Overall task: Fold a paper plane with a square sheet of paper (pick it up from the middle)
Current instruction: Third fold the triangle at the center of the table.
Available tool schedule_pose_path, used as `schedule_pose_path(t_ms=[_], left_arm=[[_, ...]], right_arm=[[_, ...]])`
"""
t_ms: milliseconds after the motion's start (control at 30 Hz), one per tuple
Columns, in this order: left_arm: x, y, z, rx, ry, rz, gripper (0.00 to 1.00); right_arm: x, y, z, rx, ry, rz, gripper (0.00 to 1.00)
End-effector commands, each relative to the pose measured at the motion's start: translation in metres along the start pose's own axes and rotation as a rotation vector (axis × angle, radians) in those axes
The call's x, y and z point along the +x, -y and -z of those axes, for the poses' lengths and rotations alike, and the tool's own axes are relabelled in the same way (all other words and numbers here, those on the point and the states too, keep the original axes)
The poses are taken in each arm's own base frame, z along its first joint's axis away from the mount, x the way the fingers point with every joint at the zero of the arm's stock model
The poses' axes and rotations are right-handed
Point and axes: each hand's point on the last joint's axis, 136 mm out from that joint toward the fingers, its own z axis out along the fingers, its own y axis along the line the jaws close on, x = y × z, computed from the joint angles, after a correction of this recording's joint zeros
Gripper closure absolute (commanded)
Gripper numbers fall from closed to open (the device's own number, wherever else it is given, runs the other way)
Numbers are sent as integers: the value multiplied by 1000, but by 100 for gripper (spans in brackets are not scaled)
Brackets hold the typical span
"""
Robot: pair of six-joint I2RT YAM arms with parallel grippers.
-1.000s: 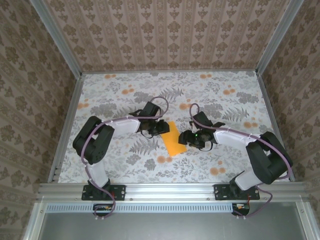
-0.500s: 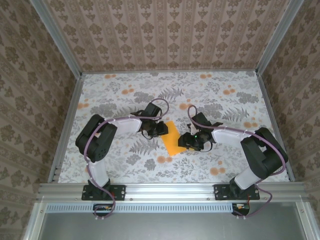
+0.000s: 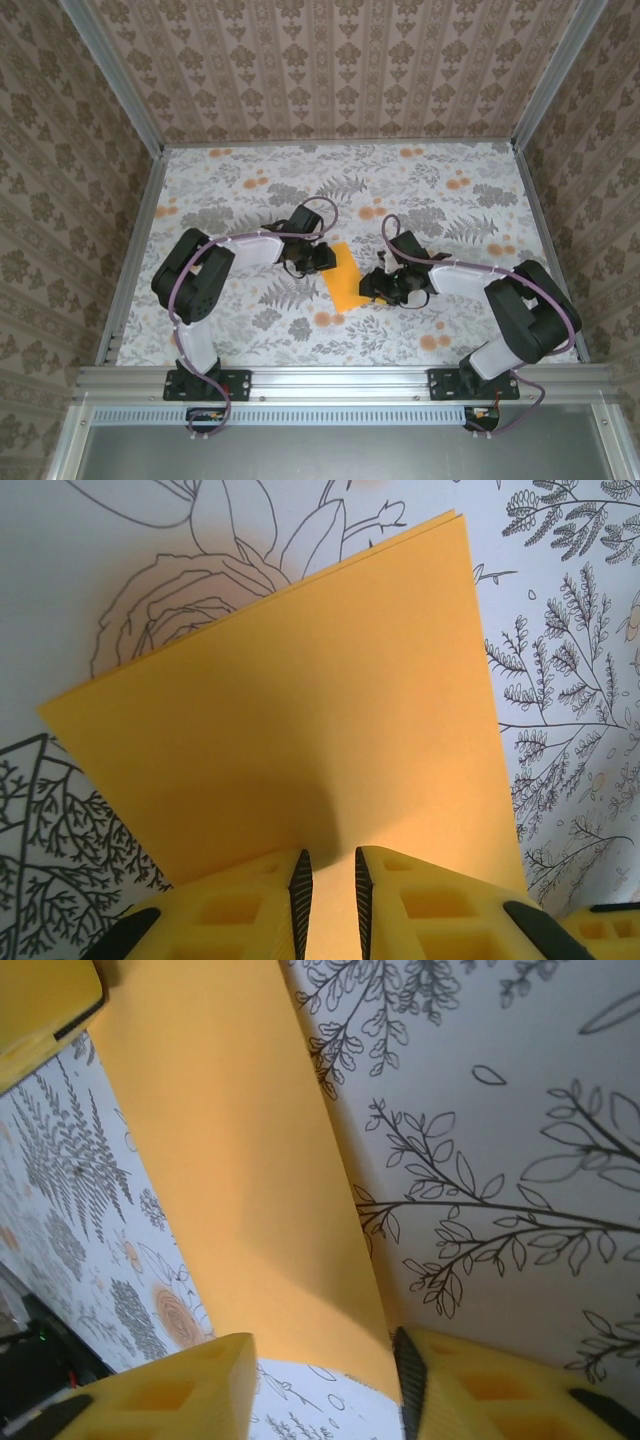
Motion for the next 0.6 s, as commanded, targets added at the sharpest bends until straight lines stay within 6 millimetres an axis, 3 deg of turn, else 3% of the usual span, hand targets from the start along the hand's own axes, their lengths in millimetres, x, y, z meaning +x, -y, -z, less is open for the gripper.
schedule_pose_path(t_ms=[0, 167, 267, 567], left_arm=[[12, -19, -10, -70, -48, 34, 77], [11, -17, -9, -65, -47, 28, 77], [12, -17, -10, -64, -50, 24, 78], [12, -15, -11, -57, -58, 17, 80]], right_arm=[[0, -11, 6, -49, 9, -24, 65], [-2, -8, 8, -30, 29, -48, 76], [-5, -15, 9, -61, 43, -53, 88], [-18, -48, 1, -156, 52, -35, 92]])
